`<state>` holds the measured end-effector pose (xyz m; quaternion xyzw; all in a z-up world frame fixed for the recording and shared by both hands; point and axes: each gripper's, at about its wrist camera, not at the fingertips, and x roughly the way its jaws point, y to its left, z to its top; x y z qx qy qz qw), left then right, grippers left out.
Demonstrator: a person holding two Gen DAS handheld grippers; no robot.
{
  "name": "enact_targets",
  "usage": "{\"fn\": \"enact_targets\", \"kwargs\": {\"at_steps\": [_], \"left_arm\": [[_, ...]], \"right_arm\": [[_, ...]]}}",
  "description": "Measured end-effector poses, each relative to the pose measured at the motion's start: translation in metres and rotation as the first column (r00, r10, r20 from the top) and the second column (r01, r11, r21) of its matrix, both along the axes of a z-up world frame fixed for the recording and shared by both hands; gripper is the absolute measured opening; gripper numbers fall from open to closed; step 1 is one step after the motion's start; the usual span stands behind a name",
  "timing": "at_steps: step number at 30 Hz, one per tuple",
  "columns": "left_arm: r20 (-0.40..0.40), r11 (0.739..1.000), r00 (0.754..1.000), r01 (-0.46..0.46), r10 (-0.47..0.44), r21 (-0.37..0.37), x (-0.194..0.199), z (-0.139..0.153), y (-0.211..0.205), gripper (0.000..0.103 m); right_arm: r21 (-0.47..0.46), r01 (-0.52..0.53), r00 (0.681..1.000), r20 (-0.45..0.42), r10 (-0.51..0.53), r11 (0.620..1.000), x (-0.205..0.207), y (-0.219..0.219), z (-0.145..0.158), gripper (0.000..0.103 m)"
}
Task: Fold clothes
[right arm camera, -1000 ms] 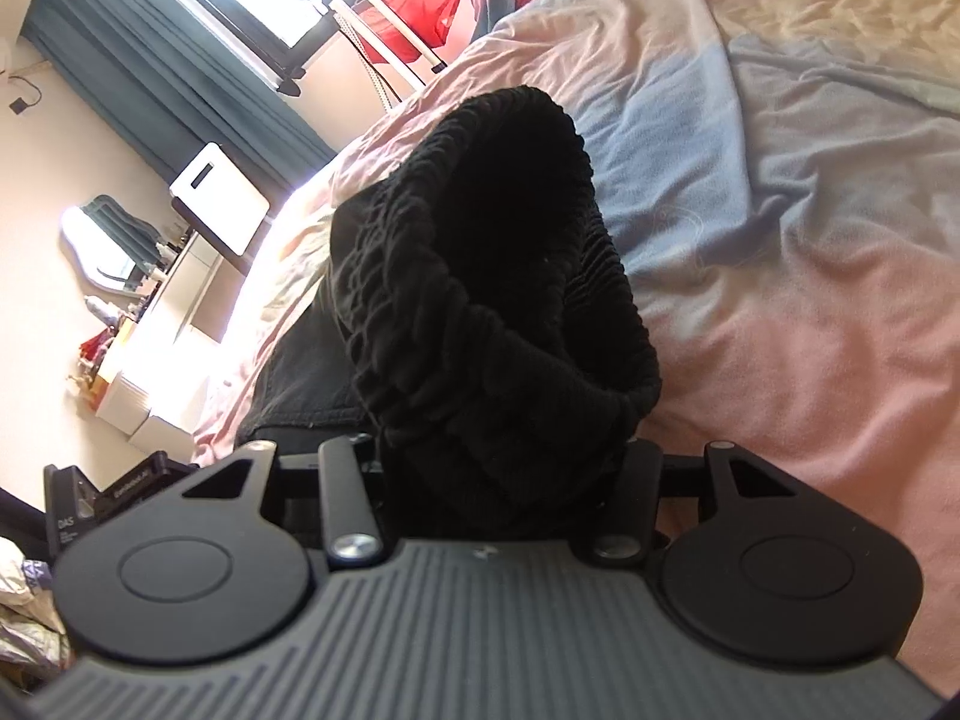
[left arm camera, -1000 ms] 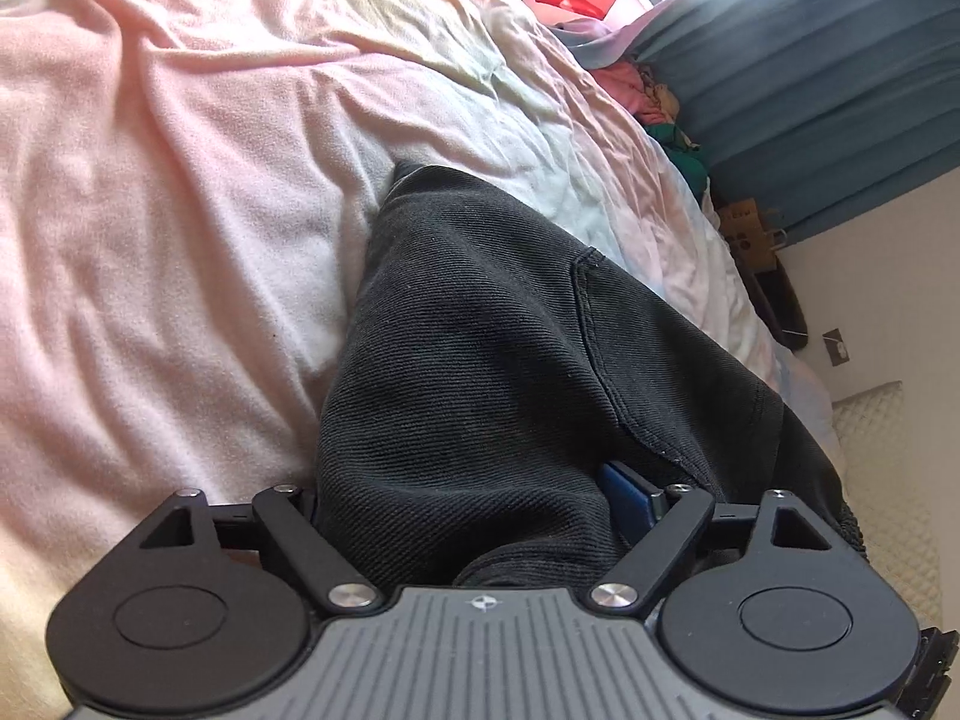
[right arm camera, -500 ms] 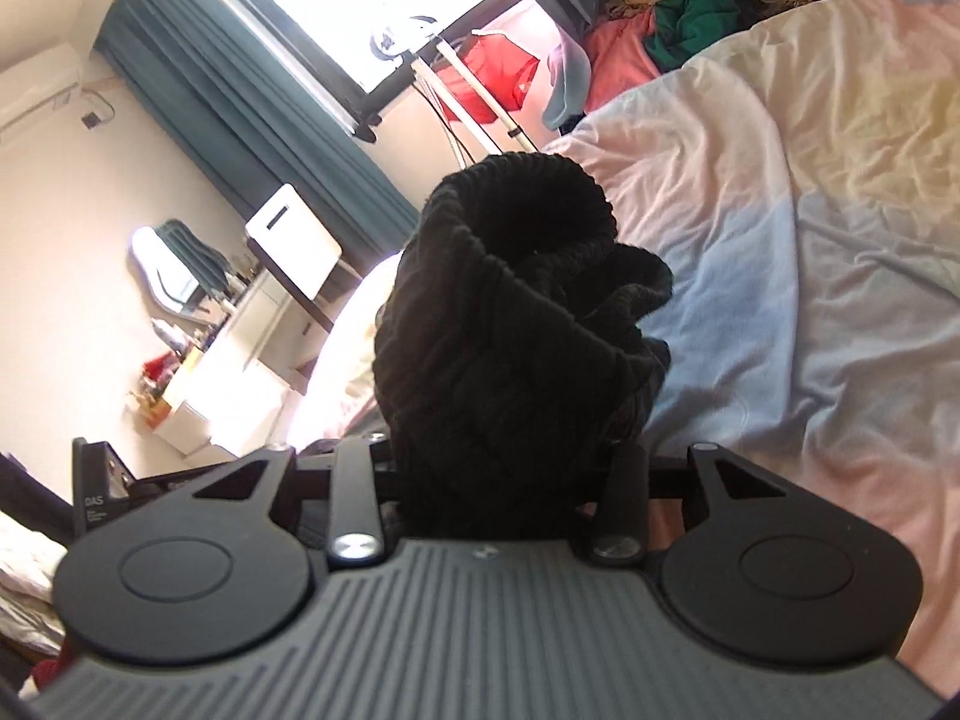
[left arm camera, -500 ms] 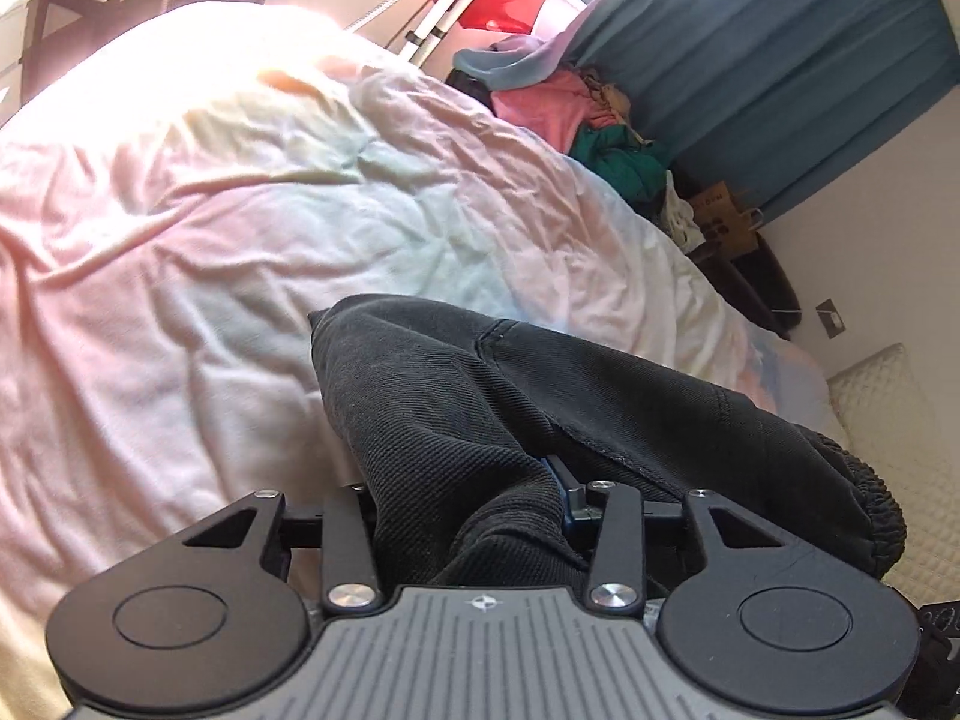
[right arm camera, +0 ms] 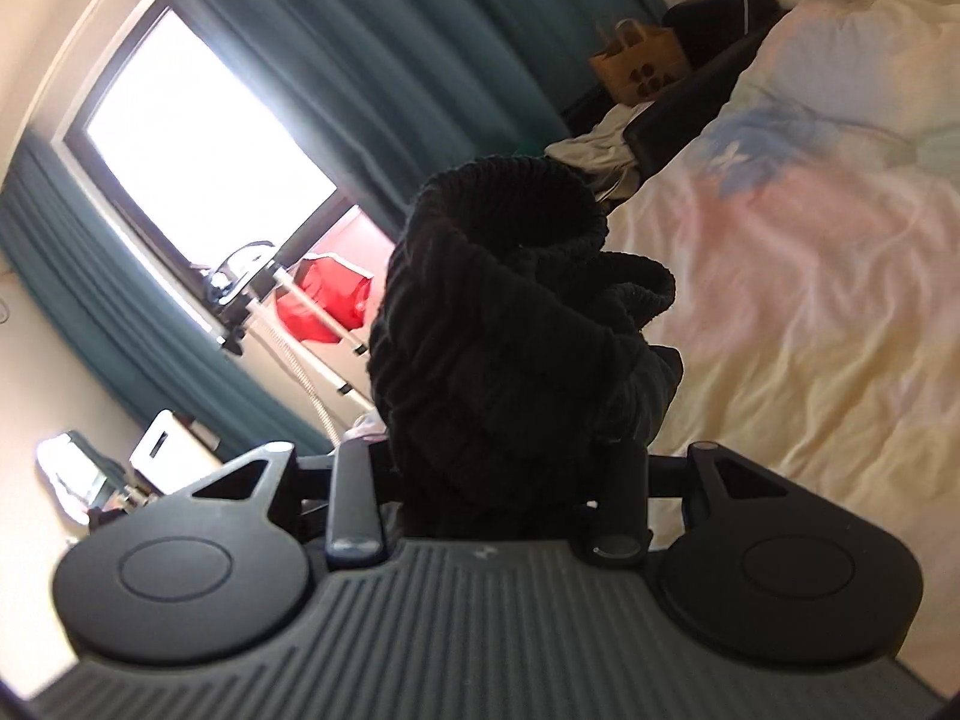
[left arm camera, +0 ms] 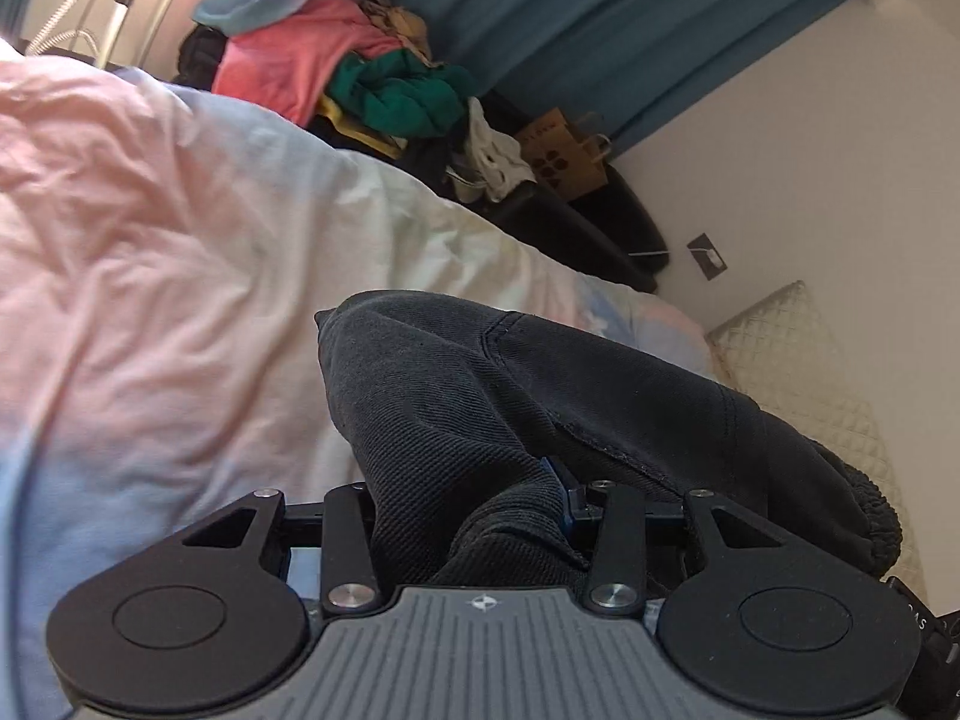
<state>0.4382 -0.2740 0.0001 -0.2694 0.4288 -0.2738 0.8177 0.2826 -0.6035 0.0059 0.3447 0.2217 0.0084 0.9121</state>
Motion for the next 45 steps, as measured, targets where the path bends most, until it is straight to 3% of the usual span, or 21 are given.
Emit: {"fn": "enact_targets", "kwargs": {"at_steps": [6,11,17,21,23,24,27,29,31,35,36,38,41,45], "left_arm": [[-0.06,0.997,0.995,0.077,-0.077,0.002,0.043,-0.079,-0.09,0.044],[-0.052,0.992,0.991,0.125,-0.123,0.018,0.04,-0.134,-0.098,0.045],[0.011,0.984,0.987,0.159,-0.161,0.082,0.015,-0.157,-0.094,0.053],[0.03,0.981,0.988,0.146,-0.151,0.126,0.0,-0.14,-0.096,0.06],[0.032,0.975,0.989,0.137,-0.144,0.174,-0.011,-0.118,-0.092,0.076],[0.035,0.974,0.989,0.137,-0.146,0.181,-0.017,-0.106,-0.088,0.081],[0.049,0.968,0.986,0.144,-0.157,0.207,-0.034,-0.071,-0.076,0.085],[0.09,0.962,0.981,0.148,-0.172,0.23,-0.051,-0.045,-0.068,0.093],[0.141,0.954,0.971,0.149,-0.191,0.261,-0.071,-0.015,-0.061,0.103],[0.245,0.947,0.947,0.133,-0.208,0.291,-0.122,0.049,-0.048,0.103],[0.263,0.946,0.942,0.128,-0.21,0.297,-0.135,0.063,-0.045,0.103],[0.302,0.941,0.929,0.113,-0.214,0.318,-0.164,0.091,-0.038,0.103],[0.354,0.935,0.907,0.104,-0.23,0.339,-0.213,0.124,-0.022,0.103],[0.423,0.936,0.874,0.089,-0.238,0.342,-0.279,0.147,0.007,0.103]], "right_arm": [[0.033,0.124,0.992,-0.026,-0.123,0.992,0.016,-0.069,-0.06,0.044],[0.126,0.182,0.982,-0.078,-0.173,0.975,-0.003,-0.086,-0.127,0.044],[0.23,0.228,0.972,-0.118,-0.205,0.946,-0.054,-0.074,-0.197,0.046],[0.293,0.269,0.96,-0.155,-0.232,0.918,-0.068,-0.078,-0.219,0.055],[0.288,0.28,0.952,-0.203,-0.228,0.916,-0.068,-0.079,-0.208,0.061],[0.234,0.282,0.942,-0.253,-0.222,0.93,-0.068,-0.078,-0.198,0.066],[0.083,0.27,0.909,-0.35,-0.225,0.959,-0.076,-0.072,-0.168,0.067],[0.003,0.256,0.898,-0.371,-0.237,0.967,-0.088,-0.067,-0.146,0.067],[-0.049,0.234,0.907,-0.348,-0.236,0.971,-0.105,-0.059,-0.119,0.067],[-0.105,0.179,0.939,-0.278,-0.201,0.978,-0.138,-0.039,-0.063,0.069],[-0.129,0.17,0.947,-0.252,-0.198,0.977,-0.147,-0.031,-0.049,0.082],[-0.176,0.147,0.965,-0.192,-0.18,0.973,-0.161,-0.015,-0.021,0.091],[-0.214,0.127,0.976,-0.146,-0.16,0.968,-0.181,0.011,0.014,0.091],[-0.262,0.116,0.987,-0.08,-0.141,0.958,-0.222,0.052,0.05,0.091]]}}
